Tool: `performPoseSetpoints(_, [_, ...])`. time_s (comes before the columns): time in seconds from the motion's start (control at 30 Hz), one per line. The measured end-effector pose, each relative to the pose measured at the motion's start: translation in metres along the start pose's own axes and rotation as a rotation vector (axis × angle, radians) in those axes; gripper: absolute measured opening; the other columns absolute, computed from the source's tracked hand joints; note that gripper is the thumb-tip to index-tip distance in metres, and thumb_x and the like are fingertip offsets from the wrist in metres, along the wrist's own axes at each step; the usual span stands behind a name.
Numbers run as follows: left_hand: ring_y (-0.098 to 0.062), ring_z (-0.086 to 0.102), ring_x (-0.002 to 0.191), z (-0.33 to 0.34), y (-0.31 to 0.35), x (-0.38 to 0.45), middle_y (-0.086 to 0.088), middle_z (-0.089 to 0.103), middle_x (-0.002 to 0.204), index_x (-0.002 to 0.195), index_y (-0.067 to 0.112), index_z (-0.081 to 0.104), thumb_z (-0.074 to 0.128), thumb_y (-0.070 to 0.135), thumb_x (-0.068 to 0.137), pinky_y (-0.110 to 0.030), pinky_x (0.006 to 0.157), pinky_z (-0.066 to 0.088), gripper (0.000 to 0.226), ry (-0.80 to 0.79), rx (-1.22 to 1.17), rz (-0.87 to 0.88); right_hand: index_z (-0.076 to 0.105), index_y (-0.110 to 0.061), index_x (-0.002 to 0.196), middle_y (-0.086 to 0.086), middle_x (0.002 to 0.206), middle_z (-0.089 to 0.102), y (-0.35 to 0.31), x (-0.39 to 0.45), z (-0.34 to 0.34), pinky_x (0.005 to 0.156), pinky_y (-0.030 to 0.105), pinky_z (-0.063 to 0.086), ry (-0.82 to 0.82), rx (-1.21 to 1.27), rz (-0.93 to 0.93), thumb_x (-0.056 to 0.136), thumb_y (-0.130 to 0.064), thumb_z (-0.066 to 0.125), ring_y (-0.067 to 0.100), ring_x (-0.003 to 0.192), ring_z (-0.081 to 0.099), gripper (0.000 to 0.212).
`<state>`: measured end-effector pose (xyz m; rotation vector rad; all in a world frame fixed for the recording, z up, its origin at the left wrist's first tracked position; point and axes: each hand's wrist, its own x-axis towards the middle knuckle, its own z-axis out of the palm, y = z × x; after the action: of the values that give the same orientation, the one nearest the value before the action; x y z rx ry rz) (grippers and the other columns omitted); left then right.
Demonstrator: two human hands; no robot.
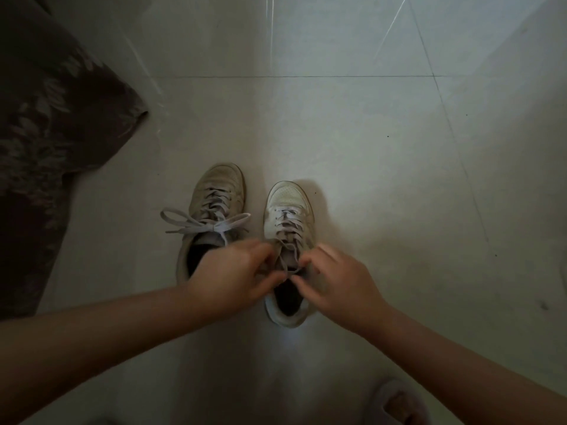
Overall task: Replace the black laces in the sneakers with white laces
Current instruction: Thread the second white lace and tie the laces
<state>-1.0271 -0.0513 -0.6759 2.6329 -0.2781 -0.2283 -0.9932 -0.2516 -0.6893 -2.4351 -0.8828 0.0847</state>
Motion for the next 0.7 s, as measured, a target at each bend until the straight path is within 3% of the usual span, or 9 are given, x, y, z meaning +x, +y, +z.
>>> performPoseSetpoints(0.1, [-0.018, 0.06, 0.088, 0.016, 0.002, -0.005, 0.003, 0.058, 0.095, 0.099, 0.021, 0.055, 0.055, 0.052, 0.083, -0.026, 0.062, 0.039, 0.035, -0.073, 0.123, -0.067, 0.046, -0.028, 0.101, -0.014, 0.072, 0.048, -0.009, -0.006, 0.004, 0.056, 0.016, 0.035, 0.012, 0.07, 0.122, 0.08, -0.038, 0.057, 0.005, 0.062, 0.046, 0.026])
performPoseSetpoints(0.17, [-0.022, 0.062, 0.075, 0.017, 0.0, -0.003, -0.001, 0.057, 0.084, 0.087, 0.018, 0.058, 0.048, 0.042, 0.082, -0.027, 0.054, 0.043, 0.027, -0.056, 0.132, 0.01, 0.038, -0.034, 0.099, -0.012, 0.066, 0.045, -0.01, -0.009, 0.002, 0.052, 0.017, 0.036, 0.037, 0.21, 0.308, 0.082, -0.038, 0.059, 0.006, 0.058, 0.047, 0.028])
performPoseSetpoints(0.23, [-0.022, 0.059, 0.068, 0.015, -0.003, 0.0, -0.002, 0.055, 0.077, 0.073, 0.017, 0.056, 0.043, 0.037, 0.078, -0.028, 0.052, 0.046, 0.025, -0.032, 0.049, 0.079, 0.042, -0.03, 0.087, -0.01, 0.061, 0.046, -0.006, -0.01, 0.0, 0.051, 0.018, 0.036, 0.03, 0.239, 0.361, 0.084, -0.038, 0.06, 0.007, 0.055, 0.048, 0.02])
performPoseSetpoints(0.33, [-0.021, 0.055, 0.072, 0.013, 0.0, 0.001, 0.001, 0.047, 0.082, 0.072, 0.023, 0.043, 0.04, 0.037, 0.087, -0.031, 0.061, 0.044, 0.021, -0.1, -0.143, 0.065, 0.058, -0.018, 0.076, -0.008, 0.057, 0.057, -0.009, -0.008, 0.003, 0.051, 0.019, 0.039, -0.263, 0.272, 0.448, 0.091, -0.047, 0.053, 0.005, 0.051, 0.054, 0.033])
performPoseSetpoints(0.4, [-0.02, 0.053, 0.076, 0.018, 0.002, -0.002, 0.005, 0.039, 0.085, 0.078, 0.023, 0.041, 0.041, 0.036, 0.093, -0.03, 0.067, 0.04, 0.02, -0.122, -0.197, 0.058, 0.064, -0.011, 0.08, -0.002, 0.066, 0.069, -0.022, 0.0, 0.003, 0.052, 0.022, 0.046, -0.416, 0.548, 0.667, 0.094, -0.047, 0.047, 0.01, 0.053, 0.064, 0.042])
performPoseSetpoints(0.5, [-0.017, 0.052, 0.08, 0.018, 0.014, -0.007, 0.005, 0.044, 0.093, 0.096, 0.017, 0.054, 0.028, 0.048, 0.089, -0.03, 0.071, 0.041, 0.041, -0.169, -0.223, 0.089, 0.065, -0.014, 0.079, 0.002, 0.07, 0.069, -0.032, 0.015, 0.002, 0.058, 0.026, 0.052, -0.377, 0.759, 0.866, 0.094, -0.04, 0.05, 0.015, 0.061, 0.066, 0.034])
performPoseSetpoints(0.57, [-0.014, 0.052, 0.08, 0.015, 0.018, -0.006, 0.006, 0.044, 0.094, 0.104, 0.018, 0.055, 0.031, 0.046, 0.09, -0.03, 0.072, 0.044, 0.04, -0.174, -0.321, 0.094, 0.065, -0.014, 0.079, 0.005, 0.075, 0.065, -0.033, 0.021, 0.002, 0.06, 0.021, 0.053, -0.325, 0.899, 0.966, 0.096, -0.025, 0.052, 0.013, 0.065, 0.063, 0.024])
performPoseSetpoints(0.63, [-0.012, 0.054, 0.075, 0.013, 0.018, -0.002, 0.009, 0.048, 0.087, 0.102, 0.022, 0.056, 0.036, 0.045, 0.09, -0.032, 0.069, 0.047, 0.033, -0.163, -0.367, 0.079, 0.066, -0.014, 0.083, 0.007, 0.082, 0.066, -0.034, 0.023, 0.001, 0.064, 0.019, 0.054, -0.282, 0.992, 1.003, 0.096, -0.014, 0.05, 0.012, 0.072, 0.064, 0.021])
performPoseSetpoints(0.7, [-0.015, 0.058, 0.067, 0.012, 0.013, 0.001, 0.006, 0.058, 0.074, 0.089, 0.02, 0.056, 0.043, 0.043, 0.091, -0.034, 0.064, 0.048, 0.026, -0.089, -0.381, -0.053, 0.066, -0.016, 0.084, 0.008, 0.09, 0.067, -0.033, 0.023, 0.003, 0.071, 0.02, 0.055, -0.262, 0.939, 0.963, 0.097, -0.016, 0.05, 0.015, 0.083, 0.065, 0.02])
